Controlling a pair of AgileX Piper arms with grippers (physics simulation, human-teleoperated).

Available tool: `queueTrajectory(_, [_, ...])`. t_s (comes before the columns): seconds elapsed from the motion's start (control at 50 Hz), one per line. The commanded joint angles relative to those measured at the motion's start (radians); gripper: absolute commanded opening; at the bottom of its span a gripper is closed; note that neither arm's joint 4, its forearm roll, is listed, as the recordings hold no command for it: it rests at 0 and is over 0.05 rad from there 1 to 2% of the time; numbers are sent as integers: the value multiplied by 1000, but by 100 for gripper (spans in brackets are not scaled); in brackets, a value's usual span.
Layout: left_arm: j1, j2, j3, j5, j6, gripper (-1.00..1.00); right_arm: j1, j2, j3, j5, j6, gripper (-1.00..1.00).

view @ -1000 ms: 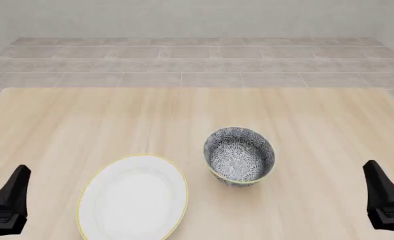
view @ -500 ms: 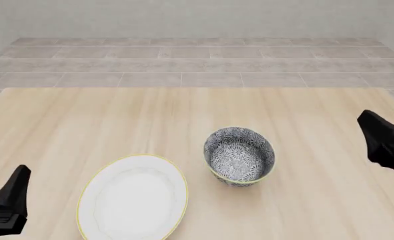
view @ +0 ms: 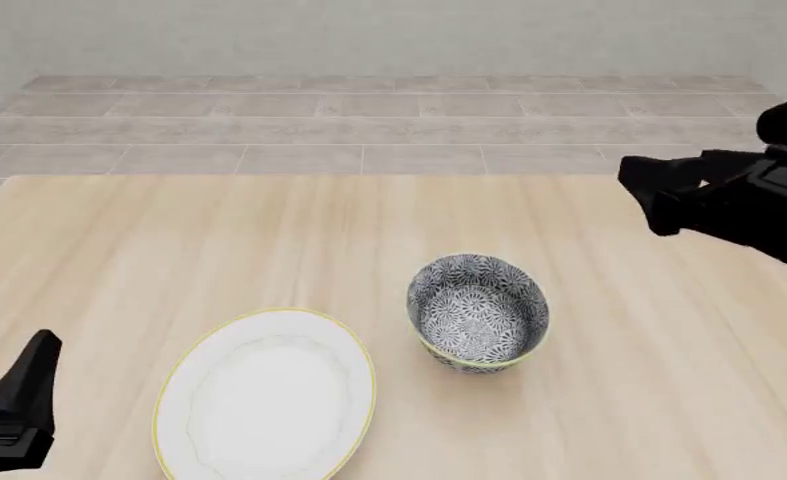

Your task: Put the bowl on the plate.

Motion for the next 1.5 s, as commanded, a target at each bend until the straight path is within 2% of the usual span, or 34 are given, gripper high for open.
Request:
queueTrajectory(0.02, [0, 0, 0, 0, 0, 100, 68, 138, -101, 55, -6, 100])
queueTrajectory(0.36, [0, 0, 0, 0, 0, 100, 114, 277, -94, 21, 30, 100])
queueTrajectory(0.48, [0, 0, 0, 0, 0, 100, 103, 307, -83, 11, 48, 100])
queueTrajectory(0.62, [0, 0, 0, 0, 0, 100, 101, 330, -63, -8, 41, 100])
queueTrajectory(0.72, [0, 0, 0, 0, 0, 100, 83, 372, -30, -40, 81, 100])
queueTrajectory(0.86, [0, 0, 0, 0, 0, 100, 78, 407, 1, -87, 99, 100])
queueTrajectory(1.5, [0, 0, 0, 0, 0, 100, 91, 484, 34, -162, 111, 100])
